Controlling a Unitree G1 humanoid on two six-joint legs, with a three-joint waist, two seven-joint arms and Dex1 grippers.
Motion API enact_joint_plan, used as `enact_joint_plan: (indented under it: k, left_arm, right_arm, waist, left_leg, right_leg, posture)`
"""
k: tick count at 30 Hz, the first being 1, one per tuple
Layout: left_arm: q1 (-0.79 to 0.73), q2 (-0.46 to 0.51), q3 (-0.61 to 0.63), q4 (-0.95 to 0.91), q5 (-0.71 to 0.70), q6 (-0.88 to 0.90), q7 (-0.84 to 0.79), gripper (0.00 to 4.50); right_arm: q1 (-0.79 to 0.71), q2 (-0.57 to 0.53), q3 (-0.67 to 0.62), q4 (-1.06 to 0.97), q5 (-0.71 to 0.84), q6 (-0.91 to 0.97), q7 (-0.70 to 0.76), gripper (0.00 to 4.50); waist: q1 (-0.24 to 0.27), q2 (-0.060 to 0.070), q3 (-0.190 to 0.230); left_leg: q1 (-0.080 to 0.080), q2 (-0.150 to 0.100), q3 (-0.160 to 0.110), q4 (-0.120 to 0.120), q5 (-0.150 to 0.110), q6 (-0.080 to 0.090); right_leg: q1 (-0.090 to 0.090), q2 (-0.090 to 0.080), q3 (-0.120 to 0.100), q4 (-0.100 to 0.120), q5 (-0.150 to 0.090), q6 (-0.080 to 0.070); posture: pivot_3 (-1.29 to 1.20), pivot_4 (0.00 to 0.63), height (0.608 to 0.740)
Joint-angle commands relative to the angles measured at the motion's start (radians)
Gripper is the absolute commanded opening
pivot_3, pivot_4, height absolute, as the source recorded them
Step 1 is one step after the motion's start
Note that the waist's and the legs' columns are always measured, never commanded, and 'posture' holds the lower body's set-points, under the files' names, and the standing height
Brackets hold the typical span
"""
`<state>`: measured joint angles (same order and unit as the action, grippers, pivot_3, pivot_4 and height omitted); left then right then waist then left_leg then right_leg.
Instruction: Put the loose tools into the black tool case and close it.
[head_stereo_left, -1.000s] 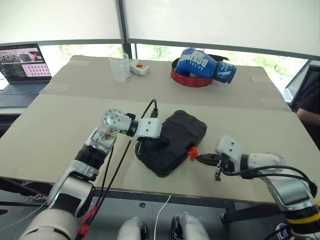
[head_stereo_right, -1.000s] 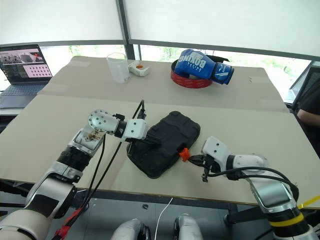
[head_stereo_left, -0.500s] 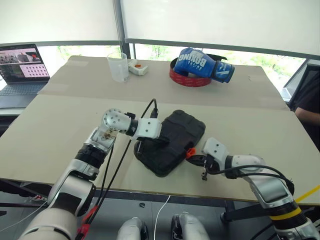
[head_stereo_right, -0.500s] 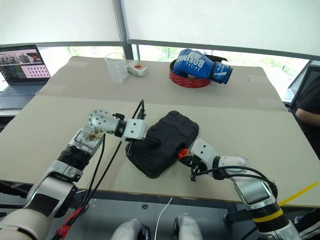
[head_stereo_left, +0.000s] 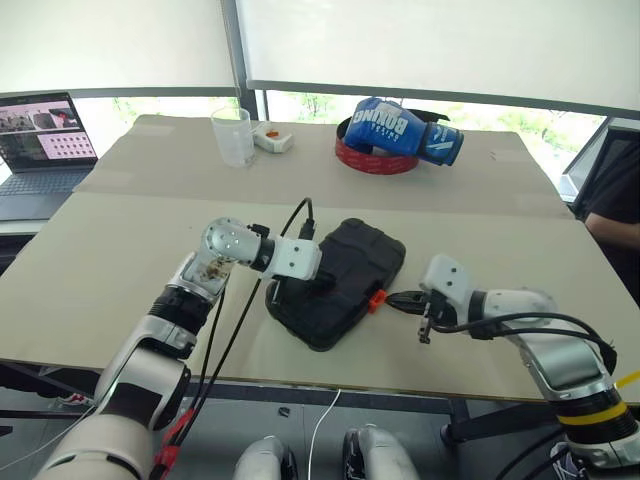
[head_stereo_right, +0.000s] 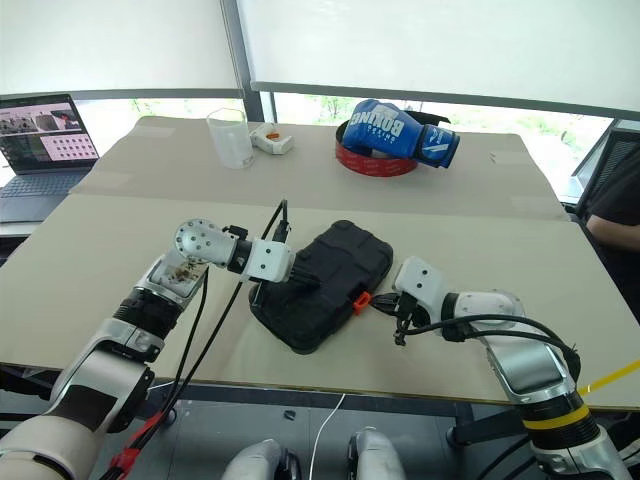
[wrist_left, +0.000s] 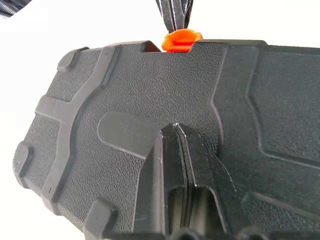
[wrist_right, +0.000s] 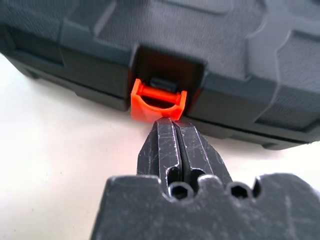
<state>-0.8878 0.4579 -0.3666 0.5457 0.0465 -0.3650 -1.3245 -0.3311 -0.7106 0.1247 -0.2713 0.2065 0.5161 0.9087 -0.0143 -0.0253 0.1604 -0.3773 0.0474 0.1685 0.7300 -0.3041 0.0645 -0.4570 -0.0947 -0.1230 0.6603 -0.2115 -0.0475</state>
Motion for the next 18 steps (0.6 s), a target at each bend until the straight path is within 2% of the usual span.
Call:
enact_joint_plan:
  k: [1, 9, 10, 11, 12, 13, 16, 17, 18]
  left_arm:
    - [0.027, -0.024, -0.057, 0.044, 0.057, 0.011, 0.0, 0.06]
    - [0.03, -0.011, -0.013, 0.045, 0.025, 0.076, 0.005, 0.06]
    - [0.034, -0.004, 0.003, 0.036, 0.008, 0.103, 0.004, 0.02]
    - [0.04, 0.01, 0.027, 0.026, -0.014, 0.14, 0.005, 0.45]
    - [0.051, 0.033, 0.058, 0.008, -0.044, 0.186, -0.002, 0.56]
    - [0.063, 0.055, 0.086, -0.013, -0.072, 0.23, -0.009, 0.74]
    - [0.116, 0.146, 0.184, -0.11, -0.174, 0.397, -0.03, 1.82]
    - [0.139, 0.189, 0.222, -0.151, -0.216, 0.461, -0.044, 1.94]
    - [0.161, 0.231, 0.257, -0.192, -0.256, 0.523, -0.058, 2.46]
  right_arm:
    - [-0.043, 0.023, -0.013, -0.06, 0.026, -0.016, -0.008, 0.0]
    - [-0.018, -0.014, -0.056, -0.094, 0.06, 0.021, 0.014, 0.0]
    - [-0.012, -0.028, -0.073, -0.103, 0.079, 0.034, 0.027, 0.29]
    - [0.0, -0.05, -0.101, -0.118, 0.112, 0.053, 0.049, 0.6]
    - [0.017, -0.077, -0.135, -0.136, 0.148, 0.062, 0.079, 0.76]
    - [0.034, -0.102, -0.167, -0.152, 0.18, 0.071, 0.108, 1.12]
    - [0.09, -0.182, -0.264, -0.173, 0.262, 0.081, 0.187, 2.18]
    - [0.107, -0.209, -0.299, -0.17, 0.29, 0.085, 0.216, 2.31]
    - [0.12, -0.233, -0.331, -0.164, 0.315, 0.092, 0.242, 2.8]
  waist:
    - [0.002, 0.001, -0.001]
    - [0.015, 0.002, -0.002]
    - [0.016, 0.002, -0.002]
    - [0.016, 0.002, -0.002]
    - [0.017, 0.002, -0.002]
    - [0.017, 0.002, -0.002]
    - [-0.001, 0.002, -0.002]
    - [-0.003, 0.002, -0.002]
    - [-0.006, 0.002, -0.001]
  left_leg:
    - [0.0, 0.0, 0.0, 0.0, 0.0, 0.0]
    - [-0.001, -0.001, 0.0, 0.0, -0.001, 0.001]
    - [-0.002, -0.001, 0.0, 0.0, -0.001, 0.001]
    - [-0.002, -0.001, 0.0, 0.0, -0.001, 0.002]
    - [-0.002, -0.001, 0.0, 0.0, -0.001, 0.002]
    - [-0.003, -0.001, 0.0, 0.0, -0.001, 0.002]
    - [-0.003, 0.001, -0.001, -0.001, -0.001, 0.001]
    - [-0.003, 0.001, -0.001, -0.003, 0.0, 0.0]
    - [-0.002, 0.002, -0.001, -0.003, 0.0, -0.001]
  right_leg:
    - [0.0, 0.0, 0.0, 0.0, 0.0, 0.0]
    - [0.0, -0.001, -0.001, -0.001, 0.0, 0.0]
    - [0.0, -0.001, -0.001, -0.001, 0.0, 0.0]
    - [0.0, -0.001, -0.001, -0.002, 0.0, 0.0]
    - [0.0, -0.001, -0.001, -0.002, 0.0, 0.0]
    - [0.0, -0.001, -0.001, -0.002, 0.0, 0.0]
    - [-0.001, 0.001, -0.001, -0.004, 0.0, 0.0]
    - [-0.002, 0.002, 0.0, -0.004, 0.0, 0.0]
    - [-0.002, 0.002, 0.0, -0.004, 0.0, 0.0]
  posture:
    - [0.0, 0.15, 0.714]
    - [0.0, 0.15, 0.714]
    - [0.0, 0.15, 0.714]
    - [0.0, 0.15, 0.714]
    - [0.0, 0.15, 0.714]
    - [0.0, 0.15, 0.714]
    - [0.0, 0.15, 0.714]
    - [0.0, 0.15, 0.714]
    - [0.0, 0.15, 0.714]
